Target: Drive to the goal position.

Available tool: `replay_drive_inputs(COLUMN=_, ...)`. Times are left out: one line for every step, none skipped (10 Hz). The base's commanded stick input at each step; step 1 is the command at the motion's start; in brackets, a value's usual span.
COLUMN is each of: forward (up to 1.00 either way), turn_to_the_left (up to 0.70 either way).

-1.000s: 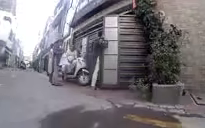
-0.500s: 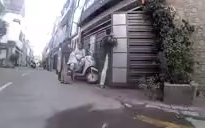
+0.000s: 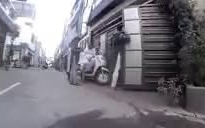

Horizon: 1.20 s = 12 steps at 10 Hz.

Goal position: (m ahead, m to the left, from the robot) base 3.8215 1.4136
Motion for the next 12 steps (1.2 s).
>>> replay_drive_inputs(forward=0.70, turn_to_the_left=0.35)
replay_drive_inputs(forward=0.70, turn_to_the_left=0.35)
replay_drive_inputs(forward=0.70, turn_to_the_left=0.35)
replay_drive_inputs(forward=0.70, turn_to_the_left=0.35)
replay_drive_inputs(forward=0.70, turn_to_the_left=0.35)
replay_drive_inputs(forward=0.70, turn_to_the_left=0.35)
replay_drive_inputs(forward=0.70, turn_to_the_left=0.35)
replay_drive_inputs(forward=0.70, turn_to_the_left=0.35)
replay_drive_inputs(forward=0.70, turn_to_the_left=0.35)
replay_drive_inputs(forward=0.70, turn_to_the_left=0.35)
replay_drive_inputs(forward=0.70, turn_to_the_left=0.35)
replay_drive_inputs(forward=0.70, turn_to_the_left=0.35)
